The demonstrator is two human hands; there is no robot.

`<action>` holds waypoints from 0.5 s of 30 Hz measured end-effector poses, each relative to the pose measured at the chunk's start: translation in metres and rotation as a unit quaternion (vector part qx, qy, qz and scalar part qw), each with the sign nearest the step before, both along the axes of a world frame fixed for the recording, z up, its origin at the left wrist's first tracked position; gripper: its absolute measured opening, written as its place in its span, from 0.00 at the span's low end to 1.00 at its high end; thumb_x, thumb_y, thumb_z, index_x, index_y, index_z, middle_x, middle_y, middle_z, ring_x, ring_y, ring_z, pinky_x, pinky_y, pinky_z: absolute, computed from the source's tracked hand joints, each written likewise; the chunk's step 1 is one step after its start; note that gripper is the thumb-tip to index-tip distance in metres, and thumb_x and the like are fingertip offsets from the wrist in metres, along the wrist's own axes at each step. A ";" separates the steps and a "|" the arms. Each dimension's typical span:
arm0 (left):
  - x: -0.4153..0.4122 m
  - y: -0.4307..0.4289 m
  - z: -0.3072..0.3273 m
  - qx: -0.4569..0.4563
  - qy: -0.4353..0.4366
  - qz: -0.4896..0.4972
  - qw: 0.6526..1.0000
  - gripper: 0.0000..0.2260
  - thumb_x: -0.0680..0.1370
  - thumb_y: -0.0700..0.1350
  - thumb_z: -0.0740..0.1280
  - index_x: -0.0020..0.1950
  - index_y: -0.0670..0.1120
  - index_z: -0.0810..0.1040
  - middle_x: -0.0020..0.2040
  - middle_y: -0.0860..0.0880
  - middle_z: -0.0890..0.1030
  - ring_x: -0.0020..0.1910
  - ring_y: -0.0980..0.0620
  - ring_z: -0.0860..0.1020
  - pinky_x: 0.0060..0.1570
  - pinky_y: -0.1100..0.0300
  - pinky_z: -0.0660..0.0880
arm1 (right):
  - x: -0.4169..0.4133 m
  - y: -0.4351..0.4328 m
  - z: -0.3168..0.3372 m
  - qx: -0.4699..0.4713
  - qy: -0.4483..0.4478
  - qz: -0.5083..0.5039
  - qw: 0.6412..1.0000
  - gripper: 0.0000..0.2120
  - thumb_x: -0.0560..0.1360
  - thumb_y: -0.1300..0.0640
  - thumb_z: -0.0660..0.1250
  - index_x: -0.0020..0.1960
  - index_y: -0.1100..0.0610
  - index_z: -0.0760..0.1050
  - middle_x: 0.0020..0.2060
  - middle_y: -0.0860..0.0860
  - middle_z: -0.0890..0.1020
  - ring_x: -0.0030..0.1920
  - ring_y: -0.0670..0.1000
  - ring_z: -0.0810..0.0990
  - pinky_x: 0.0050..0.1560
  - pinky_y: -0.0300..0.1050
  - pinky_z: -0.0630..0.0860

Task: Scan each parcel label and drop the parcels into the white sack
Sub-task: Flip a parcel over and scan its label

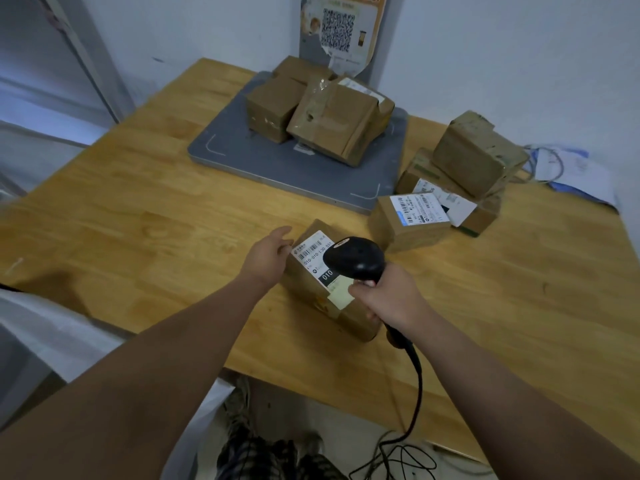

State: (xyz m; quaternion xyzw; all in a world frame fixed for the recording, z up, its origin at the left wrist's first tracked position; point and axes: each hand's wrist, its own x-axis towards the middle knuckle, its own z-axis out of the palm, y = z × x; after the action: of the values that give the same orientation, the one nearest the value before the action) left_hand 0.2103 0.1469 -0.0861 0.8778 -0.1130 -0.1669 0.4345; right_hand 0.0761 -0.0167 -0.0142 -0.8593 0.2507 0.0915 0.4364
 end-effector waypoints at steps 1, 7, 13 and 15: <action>-0.001 0.002 0.000 0.005 -0.009 0.023 1.000 0.19 0.83 0.40 0.58 0.74 0.46 0.66 0.65 0.45 0.76 0.63 0.47 0.74 0.58 0.58 0.71 | 0.000 0.002 -0.001 -0.001 -0.006 -0.008 1.000 0.09 0.73 0.57 0.69 0.38 0.62 0.77 0.26 0.54 0.77 0.26 0.50 0.78 0.32 0.45 0.77; -0.010 0.035 0.005 0.071 -0.044 0.058 0.995 0.17 0.82 0.42 0.59 0.71 0.44 0.69 0.62 0.43 0.77 0.57 0.45 0.77 0.49 0.57 0.72 | 0.000 0.006 0.003 0.006 -0.007 -0.034 0.999 0.11 0.74 0.52 0.71 0.41 0.61 0.78 0.27 0.53 0.77 0.25 0.51 0.77 0.29 0.44 0.75; -0.017 0.049 0.009 0.108 -0.066 0.058 0.990 0.16 0.81 0.43 0.61 0.68 0.42 0.72 0.59 0.43 0.78 0.56 0.44 0.77 0.53 0.53 0.74 | 0.005 0.007 0.018 -0.030 0.014 -0.016 0.999 0.10 0.72 0.58 0.69 0.33 0.59 0.73 0.24 0.54 0.76 0.26 0.53 0.77 0.34 0.45 0.77; -0.018 0.049 0.009 0.110 -0.068 0.055 0.990 0.16 0.81 0.44 0.62 0.68 0.42 0.72 0.59 0.43 0.78 0.56 0.45 0.77 0.53 0.53 0.73 | 0.006 0.008 0.022 -0.033 0.021 -0.011 0.999 0.09 0.72 0.58 0.69 0.34 0.59 0.74 0.25 0.54 0.76 0.27 0.52 0.78 0.36 0.46 0.78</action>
State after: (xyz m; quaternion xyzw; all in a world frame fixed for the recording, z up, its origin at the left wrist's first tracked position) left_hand 0.1923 0.1959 -0.0768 0.9345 -0.0748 -0.0938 0.3350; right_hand 0.0821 -0.0092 0.0073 -0.8684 0.2721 0.0960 0.4033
